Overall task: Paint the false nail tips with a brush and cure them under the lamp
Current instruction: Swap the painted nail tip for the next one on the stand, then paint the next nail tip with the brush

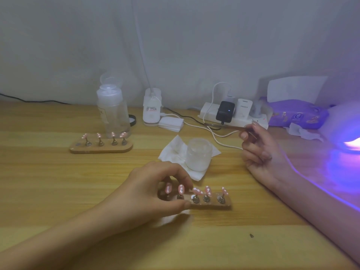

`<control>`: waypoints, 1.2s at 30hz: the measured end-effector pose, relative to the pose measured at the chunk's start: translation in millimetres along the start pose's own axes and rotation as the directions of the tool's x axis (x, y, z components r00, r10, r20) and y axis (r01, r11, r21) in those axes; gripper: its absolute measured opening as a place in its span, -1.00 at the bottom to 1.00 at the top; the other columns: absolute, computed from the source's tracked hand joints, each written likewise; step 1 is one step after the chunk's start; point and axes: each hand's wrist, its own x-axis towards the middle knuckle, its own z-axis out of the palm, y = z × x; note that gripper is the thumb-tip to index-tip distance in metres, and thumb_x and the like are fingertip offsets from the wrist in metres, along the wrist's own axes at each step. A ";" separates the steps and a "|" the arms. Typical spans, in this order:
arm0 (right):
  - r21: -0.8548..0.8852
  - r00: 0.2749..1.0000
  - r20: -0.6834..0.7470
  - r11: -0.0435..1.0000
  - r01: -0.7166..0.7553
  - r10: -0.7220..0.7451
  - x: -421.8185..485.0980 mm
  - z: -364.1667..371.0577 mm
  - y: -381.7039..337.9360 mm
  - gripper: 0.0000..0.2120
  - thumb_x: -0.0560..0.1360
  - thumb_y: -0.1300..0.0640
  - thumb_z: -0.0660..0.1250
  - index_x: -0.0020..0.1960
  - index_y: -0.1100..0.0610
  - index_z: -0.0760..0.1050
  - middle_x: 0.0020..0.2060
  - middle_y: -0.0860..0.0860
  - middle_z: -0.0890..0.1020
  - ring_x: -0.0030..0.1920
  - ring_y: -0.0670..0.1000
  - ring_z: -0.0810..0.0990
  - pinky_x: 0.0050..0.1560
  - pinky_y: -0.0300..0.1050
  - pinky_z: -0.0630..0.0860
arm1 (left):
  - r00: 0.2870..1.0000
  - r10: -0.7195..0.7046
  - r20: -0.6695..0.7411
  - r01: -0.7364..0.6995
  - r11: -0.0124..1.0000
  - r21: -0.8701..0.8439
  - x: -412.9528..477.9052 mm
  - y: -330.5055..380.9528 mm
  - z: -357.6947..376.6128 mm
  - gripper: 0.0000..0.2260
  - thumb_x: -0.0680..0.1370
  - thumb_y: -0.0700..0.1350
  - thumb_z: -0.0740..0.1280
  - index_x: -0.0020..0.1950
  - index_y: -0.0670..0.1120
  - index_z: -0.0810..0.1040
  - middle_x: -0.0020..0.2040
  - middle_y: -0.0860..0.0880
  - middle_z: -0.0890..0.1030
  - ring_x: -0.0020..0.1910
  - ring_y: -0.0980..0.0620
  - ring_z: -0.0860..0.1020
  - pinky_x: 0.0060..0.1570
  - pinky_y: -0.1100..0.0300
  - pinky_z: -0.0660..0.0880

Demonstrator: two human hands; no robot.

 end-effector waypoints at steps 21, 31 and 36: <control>-0.540 0.915 0.210 0.739 0.402 -0.344 -7.7 13.1 -16.7 -0.77 0.63 0.15 0.24 -0.20 0.02 0.38 -0.42 0.09 0.59 -0.63 -0.07 0.21 -0.60 -0.33 0.17 | 0.777 0.624 -0.085 -0.488 0.682 0.544 -1.2 21.3 -8.4 -0.87 0.49 0.05 0.37 -0.19 0.06 0.66 0.09 0.14 0.59 0.03 0.13 0.47 0.02 0.18 0.41; -0.759 0.870 0.440 0.426 0.493 -0.222 -11.3 32.9 -23.1 -0.78 0.58 0.05 0.31 -0.17 0.13 0.38 -0.40 0.10 0.64 -0.56 -0.12 0.35 -0.50 -0.33 0.28 | 0.872 0.392 -0.294 -0.364 0.920 0.147 46.6 23.9 -54.4 -0.89 0.47 0.08 0.43 -0.12 0.07 0.62 -0.18 0.19 0.67 -0.13 0.22 0.63 -0.22 0.45 0.40; -0.702 0.904 0.353 0.571 0.426 -0.242 -8.2 30.1 -23.0 -0.78 0.59 0.13 0.32 -0.18 0.20 0.42 -0.44 0.15 0.61 -0.58 -0.08 0.24 -0.57 -0.33 0.21 | 0.929 0.206 -0.306 -0.265 0.950 -0.165 67.5 2.3 -24.4 -0.88 0.44 0.07 0.45 -0.12 0.05 0.66 -0.14 0.11 0.68 -0.13 0.12 0.62 -0.22 0.29 0.47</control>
